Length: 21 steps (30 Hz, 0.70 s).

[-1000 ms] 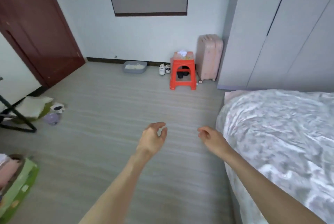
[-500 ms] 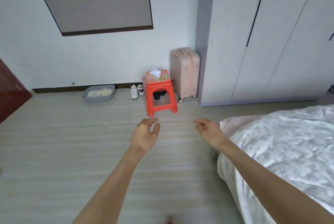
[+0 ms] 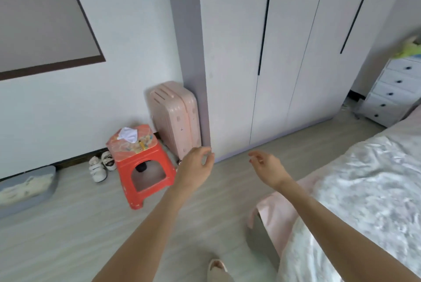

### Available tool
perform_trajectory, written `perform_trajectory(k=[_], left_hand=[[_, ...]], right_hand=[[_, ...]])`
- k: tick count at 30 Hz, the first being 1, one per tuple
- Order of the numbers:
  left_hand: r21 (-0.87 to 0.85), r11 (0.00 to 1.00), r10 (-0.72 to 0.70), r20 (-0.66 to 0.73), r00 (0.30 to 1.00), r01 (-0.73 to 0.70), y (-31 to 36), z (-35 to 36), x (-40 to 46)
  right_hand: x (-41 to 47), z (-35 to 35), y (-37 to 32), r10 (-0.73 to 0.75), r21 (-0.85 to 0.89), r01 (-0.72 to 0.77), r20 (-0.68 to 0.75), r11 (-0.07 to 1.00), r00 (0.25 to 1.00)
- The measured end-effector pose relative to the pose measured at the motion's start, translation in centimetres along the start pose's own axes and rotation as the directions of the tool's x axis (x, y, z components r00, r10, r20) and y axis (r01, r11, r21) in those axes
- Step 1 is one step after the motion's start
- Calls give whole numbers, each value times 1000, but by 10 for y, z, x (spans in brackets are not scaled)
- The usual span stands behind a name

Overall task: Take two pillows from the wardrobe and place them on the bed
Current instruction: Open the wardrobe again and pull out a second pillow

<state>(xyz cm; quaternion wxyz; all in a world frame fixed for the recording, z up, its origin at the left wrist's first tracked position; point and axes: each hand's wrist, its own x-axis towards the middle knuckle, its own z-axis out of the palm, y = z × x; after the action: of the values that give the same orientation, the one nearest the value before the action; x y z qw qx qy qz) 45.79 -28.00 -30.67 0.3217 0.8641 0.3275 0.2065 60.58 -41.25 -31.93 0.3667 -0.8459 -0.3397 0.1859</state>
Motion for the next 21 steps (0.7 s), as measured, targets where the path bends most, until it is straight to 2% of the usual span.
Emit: perform_trajectory(k=[6, 12, 16, 21], left_hand=[[19, 996, 87, 85, 993, -89, 8, 11, 200], [-21, 991, 135, 146, 980, -134, 7, 38, 342], [-37, 984, 176, 261, 949, -172, 17, 90, 449], [-158, 953, 301, 361, 883, -260, 59, 159, 572]], right_hand=[[175, -23, -5, 102, 88, -95, -72, 992, 992], [304, -51, 2, 163, 98, -150, -136, 984, 977], [385, -75, 30, 247, 98, -232, -194, 968, 950], [485, -129, 71, 376, 143, -347, -323, 927, 869]])
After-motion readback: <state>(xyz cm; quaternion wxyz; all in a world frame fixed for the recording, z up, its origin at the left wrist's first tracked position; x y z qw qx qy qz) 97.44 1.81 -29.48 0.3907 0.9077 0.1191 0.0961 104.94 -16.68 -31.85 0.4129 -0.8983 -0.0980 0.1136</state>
